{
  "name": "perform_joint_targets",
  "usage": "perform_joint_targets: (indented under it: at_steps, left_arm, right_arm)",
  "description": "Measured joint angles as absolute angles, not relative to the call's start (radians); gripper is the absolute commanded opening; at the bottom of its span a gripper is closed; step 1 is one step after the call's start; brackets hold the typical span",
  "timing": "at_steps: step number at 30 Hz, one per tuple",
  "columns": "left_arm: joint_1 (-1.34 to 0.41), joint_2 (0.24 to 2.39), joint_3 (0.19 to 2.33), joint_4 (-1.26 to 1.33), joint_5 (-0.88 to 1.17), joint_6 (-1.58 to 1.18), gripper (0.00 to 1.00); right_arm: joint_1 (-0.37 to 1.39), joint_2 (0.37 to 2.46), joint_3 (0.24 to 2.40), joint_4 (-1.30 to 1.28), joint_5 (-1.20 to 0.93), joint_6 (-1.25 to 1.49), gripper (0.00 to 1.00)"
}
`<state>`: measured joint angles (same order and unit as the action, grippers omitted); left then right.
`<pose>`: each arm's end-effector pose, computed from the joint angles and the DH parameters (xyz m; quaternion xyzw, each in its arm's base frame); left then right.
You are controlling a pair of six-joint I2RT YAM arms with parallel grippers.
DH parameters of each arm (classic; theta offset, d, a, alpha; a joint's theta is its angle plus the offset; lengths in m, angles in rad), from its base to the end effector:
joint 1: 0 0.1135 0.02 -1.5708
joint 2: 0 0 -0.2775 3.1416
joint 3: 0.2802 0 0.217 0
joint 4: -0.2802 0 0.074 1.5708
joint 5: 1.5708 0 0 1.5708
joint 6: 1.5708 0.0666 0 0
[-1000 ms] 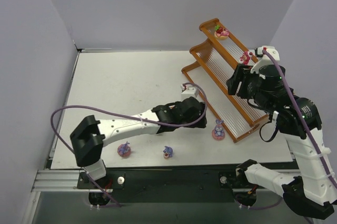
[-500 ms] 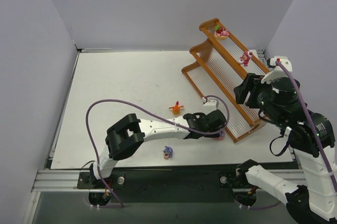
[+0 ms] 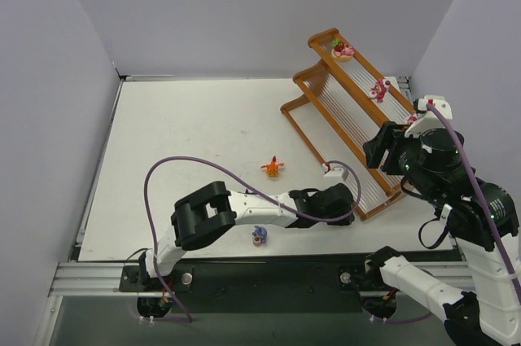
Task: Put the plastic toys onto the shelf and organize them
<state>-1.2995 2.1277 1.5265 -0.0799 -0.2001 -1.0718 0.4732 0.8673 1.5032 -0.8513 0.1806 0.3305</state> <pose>0.1416 -0.4597 0.1929 0.0593 0.8972 -0.3629 0.2444 0.1024 0.0390 0.4674 0.0011 0.7779 0.1796 0.6022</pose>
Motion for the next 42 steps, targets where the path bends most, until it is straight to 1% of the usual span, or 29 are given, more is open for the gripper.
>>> perform_joint_targets:
  at_steps: [5,15,24,28,31,35,36,38,42]
  left_arm:
    - [-1.298,2.164,1.501,-0.010,-0.193,-1.074,0.30]
    - [-1.275,2.176,1.437,0.030,-0.198,-1.089,0.31]
    - [-1.216,2.113,1.335,0.065,-0.240,-1.099,0.32]
    - [-1.204,2.083,1.304,0.048,-0.278,-1.089,0.36]
    - [-1.202,2.063,1.302,0.004,-0.307,-1.047,0.43]
    - [-1.214,2.035,1.301,-0.029,-0.333,-0.936,0.56]
    - [-1.219,2.027,1.301,-0.028,-0.338,-0.897,0.63]
    - [-1.227,2.010,1.299,-0.020,-0.340,-0.823,0.71]
    - [-1.230,1.983,1.294,0.020,-0.325,-0.698,0.76]
  right_arm:
    - [0.473,0.867,1.491,-0.852,0.184,0.329,0.56]
    - [0.473,0.867,1.475,-0.852,0.196,0.327,0.56]
    - [0.473,0.867,1.464,-0.853,0.204,0.320,0.56]
    - [0.473,0.867,1.464,-0.853,0.208,0.316,0.56]
    - [0.473,0.867,1.464,-0.853,0.212,0.313,0.56]
    - [0.473,0.867,1.464,-0.853,0.214,0.312,0.56]
    - [0.473,0.867,1.464,-0.854,0.214,0.311,0.56]
    - [0.473,0.867,1.464,-0.854,0.214,0.309,0.56]
    - [0.471,0.868,1.464,-0.854,0.221,0.306,0.56]
